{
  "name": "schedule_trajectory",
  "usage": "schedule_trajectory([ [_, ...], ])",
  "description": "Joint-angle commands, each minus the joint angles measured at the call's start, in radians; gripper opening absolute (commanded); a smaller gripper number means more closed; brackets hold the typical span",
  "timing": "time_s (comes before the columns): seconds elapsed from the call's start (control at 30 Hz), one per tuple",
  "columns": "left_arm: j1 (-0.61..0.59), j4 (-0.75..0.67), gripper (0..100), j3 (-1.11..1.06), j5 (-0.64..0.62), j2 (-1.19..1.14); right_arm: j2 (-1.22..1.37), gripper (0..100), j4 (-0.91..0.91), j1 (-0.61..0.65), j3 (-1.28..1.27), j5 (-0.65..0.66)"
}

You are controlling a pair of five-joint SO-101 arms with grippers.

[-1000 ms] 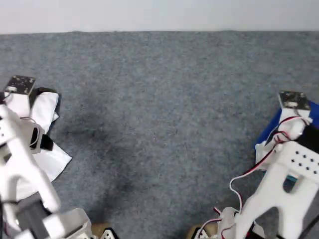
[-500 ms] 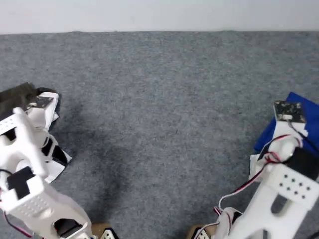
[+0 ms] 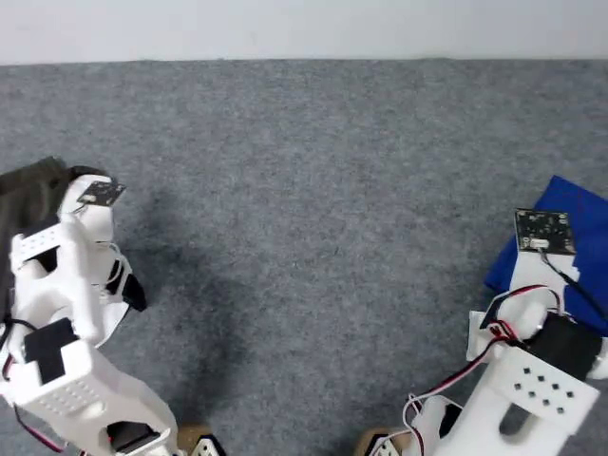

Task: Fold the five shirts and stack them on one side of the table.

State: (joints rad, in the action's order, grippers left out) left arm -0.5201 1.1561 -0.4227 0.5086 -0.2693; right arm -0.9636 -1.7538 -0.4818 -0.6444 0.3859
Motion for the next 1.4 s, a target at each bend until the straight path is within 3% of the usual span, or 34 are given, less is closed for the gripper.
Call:
schedule_trajectory([
  [0.0, 0.048, -0.097, 1, 0.010, -0.020, -0.002, -0.021, 0.9, -0.038, 0.013, 0.005, -0.003],
  [0.2, 0.084, 0.052, 1, 0.096, -0.034, 0.078, -0.021, 0.9, -0.038, 0.013, 0.005, -0.003],
  [0.5, 0.206, 0.203, 1, 0.203, -0.147, 0.494, -0.021, 0.9, -0.038, 0.013, 0.005, -0.003],
  [0.7, 0.453, 0.198, 1, 0.277, -0.161, 0.687, -0.022, 0.9, -0.038, 0.013, 0.005, -0.003],
  [1.0, 0.862, 0.206, 2, 0.538, -0.189, 0.710, -0.022, 0.9, -0.039, 0.013, 0.005, -0.003],
  [1.23, 1.071, 0.393, 2, 0.932, -0.236, 0.710, -0.022, 0.9, -0.038, 0.013, 0.005, -0.003],
  [1.37, 1.122, 0.531, 2, 1.124, -0.233, 0.710, -0.022, 0.9, -0.038, 0.013, 0.005, -0.003],
])
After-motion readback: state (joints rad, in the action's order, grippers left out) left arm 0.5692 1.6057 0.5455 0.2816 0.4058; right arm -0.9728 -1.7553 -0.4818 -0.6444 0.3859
